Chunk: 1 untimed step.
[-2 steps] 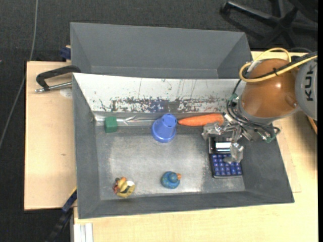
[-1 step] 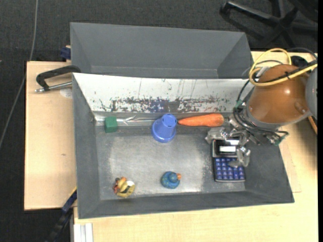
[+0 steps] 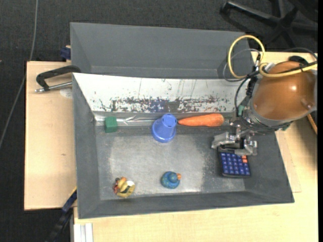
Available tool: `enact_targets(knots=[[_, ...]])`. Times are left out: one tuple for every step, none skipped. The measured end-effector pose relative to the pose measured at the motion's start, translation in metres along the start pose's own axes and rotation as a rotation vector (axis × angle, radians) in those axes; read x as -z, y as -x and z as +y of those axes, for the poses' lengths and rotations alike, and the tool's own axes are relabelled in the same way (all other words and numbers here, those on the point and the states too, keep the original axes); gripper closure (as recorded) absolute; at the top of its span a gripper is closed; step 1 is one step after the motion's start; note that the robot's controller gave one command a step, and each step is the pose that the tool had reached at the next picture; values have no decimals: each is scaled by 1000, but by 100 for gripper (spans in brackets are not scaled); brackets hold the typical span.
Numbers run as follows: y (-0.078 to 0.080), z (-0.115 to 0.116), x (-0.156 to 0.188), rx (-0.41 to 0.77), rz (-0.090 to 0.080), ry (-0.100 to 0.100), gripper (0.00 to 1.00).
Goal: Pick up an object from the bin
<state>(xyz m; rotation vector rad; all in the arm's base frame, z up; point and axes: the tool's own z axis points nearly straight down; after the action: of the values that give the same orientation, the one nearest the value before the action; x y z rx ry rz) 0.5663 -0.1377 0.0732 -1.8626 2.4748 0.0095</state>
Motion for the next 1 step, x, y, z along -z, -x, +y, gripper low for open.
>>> enact_targets(knots=[[0,0,0,0,1,0,100]])
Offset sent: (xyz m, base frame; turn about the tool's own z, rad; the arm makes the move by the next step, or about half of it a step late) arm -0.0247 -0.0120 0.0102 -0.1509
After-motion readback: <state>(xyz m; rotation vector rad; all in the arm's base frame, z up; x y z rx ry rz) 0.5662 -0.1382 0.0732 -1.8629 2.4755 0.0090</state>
